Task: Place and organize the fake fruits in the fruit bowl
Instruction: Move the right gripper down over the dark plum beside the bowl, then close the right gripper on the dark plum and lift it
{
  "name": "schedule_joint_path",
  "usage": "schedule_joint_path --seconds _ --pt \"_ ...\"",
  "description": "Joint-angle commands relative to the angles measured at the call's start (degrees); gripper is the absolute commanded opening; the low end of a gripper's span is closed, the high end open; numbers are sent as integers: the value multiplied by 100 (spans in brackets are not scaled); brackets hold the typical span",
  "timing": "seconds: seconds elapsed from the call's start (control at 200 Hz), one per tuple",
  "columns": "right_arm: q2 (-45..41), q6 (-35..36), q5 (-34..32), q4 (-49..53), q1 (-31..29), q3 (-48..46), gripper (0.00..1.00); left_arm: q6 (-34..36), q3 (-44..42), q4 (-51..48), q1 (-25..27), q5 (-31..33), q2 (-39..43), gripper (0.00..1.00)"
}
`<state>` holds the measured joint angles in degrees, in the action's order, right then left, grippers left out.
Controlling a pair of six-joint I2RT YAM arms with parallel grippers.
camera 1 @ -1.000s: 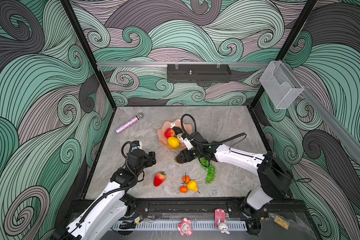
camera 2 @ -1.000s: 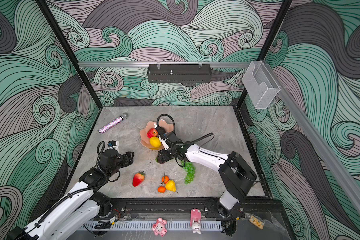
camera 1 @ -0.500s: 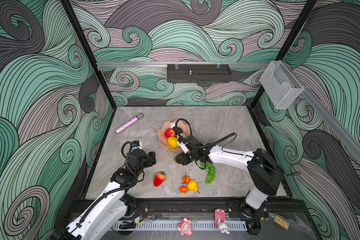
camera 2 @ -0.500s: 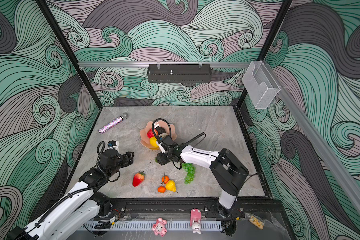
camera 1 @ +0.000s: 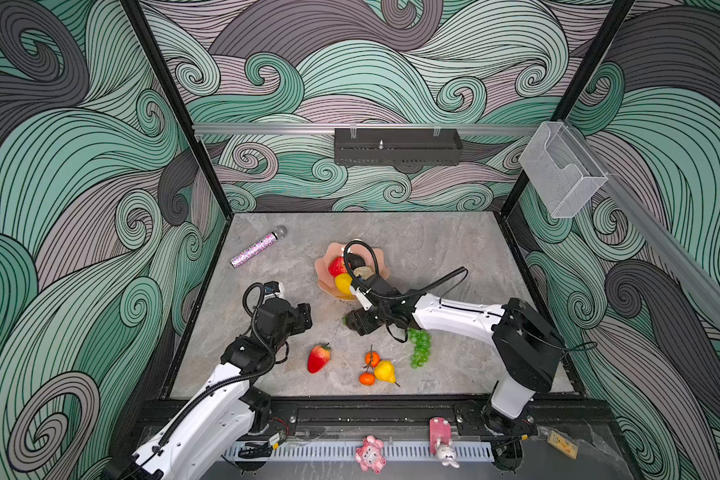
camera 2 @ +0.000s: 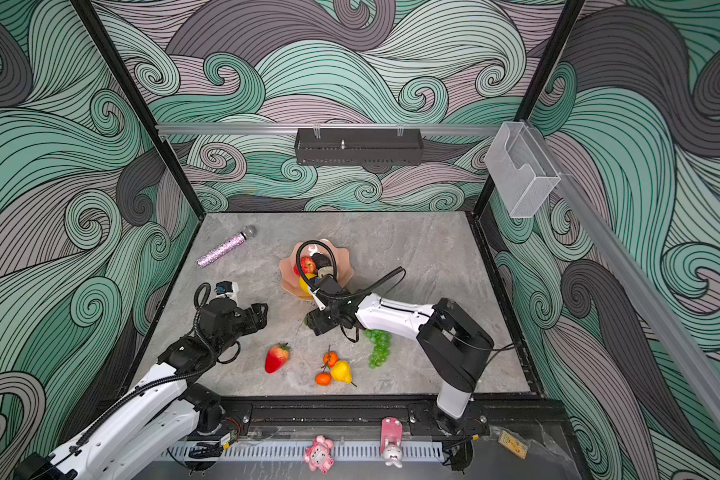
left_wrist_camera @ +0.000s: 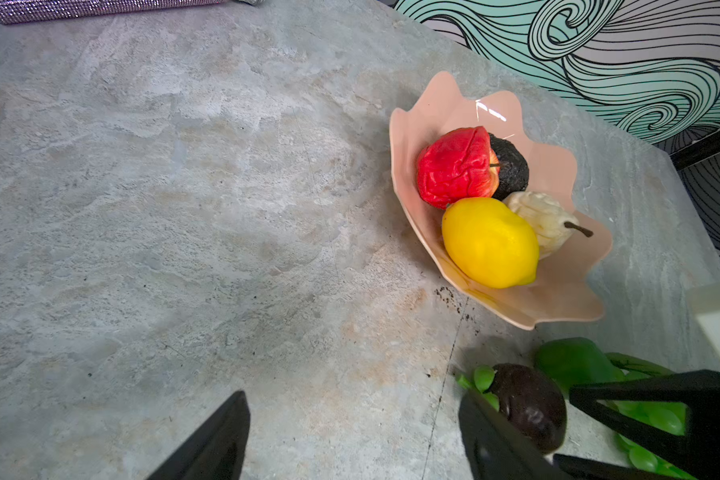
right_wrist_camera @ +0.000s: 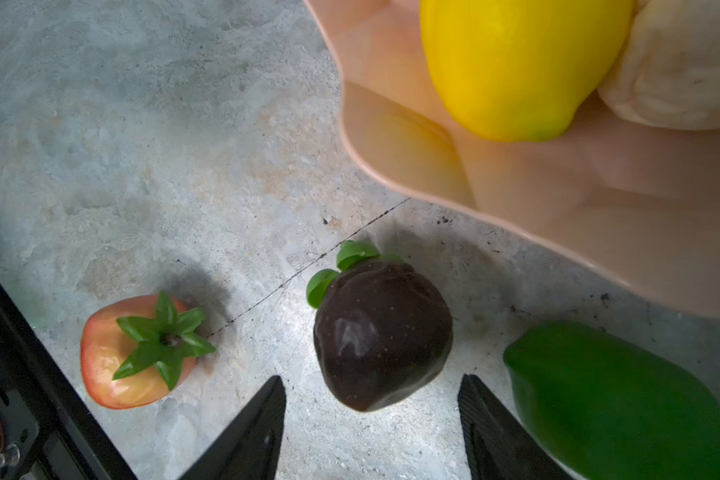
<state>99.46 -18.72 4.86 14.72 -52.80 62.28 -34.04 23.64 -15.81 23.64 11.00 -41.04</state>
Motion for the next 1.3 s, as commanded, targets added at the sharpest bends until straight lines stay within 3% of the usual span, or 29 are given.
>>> schedule_joint_path --seconds 0.0,0.5,0.776,0.966,1.126,1.296 --pt "84 -147 -81 38 15 170 70 -32 71 -34 -35 42 21 81" --pt "508 -96 -4 -74 11 302 68 -16 44 -19 -35 -11 94 82" --pt "655 -51 119 -31 -11 417 55 -2 44 -21 -35 -46 112 82" --pt "334 -28 151 -43 -55 231 44 67 86 -28 -43 -152 146 82" --pt "-68 -202 473 -72 -55 13 43 -275 334 -430 -39 -283 411 84" --pt "-663 -513 785 -306 -51 -368 43 -587 334 -411 -37 -840 768 85"
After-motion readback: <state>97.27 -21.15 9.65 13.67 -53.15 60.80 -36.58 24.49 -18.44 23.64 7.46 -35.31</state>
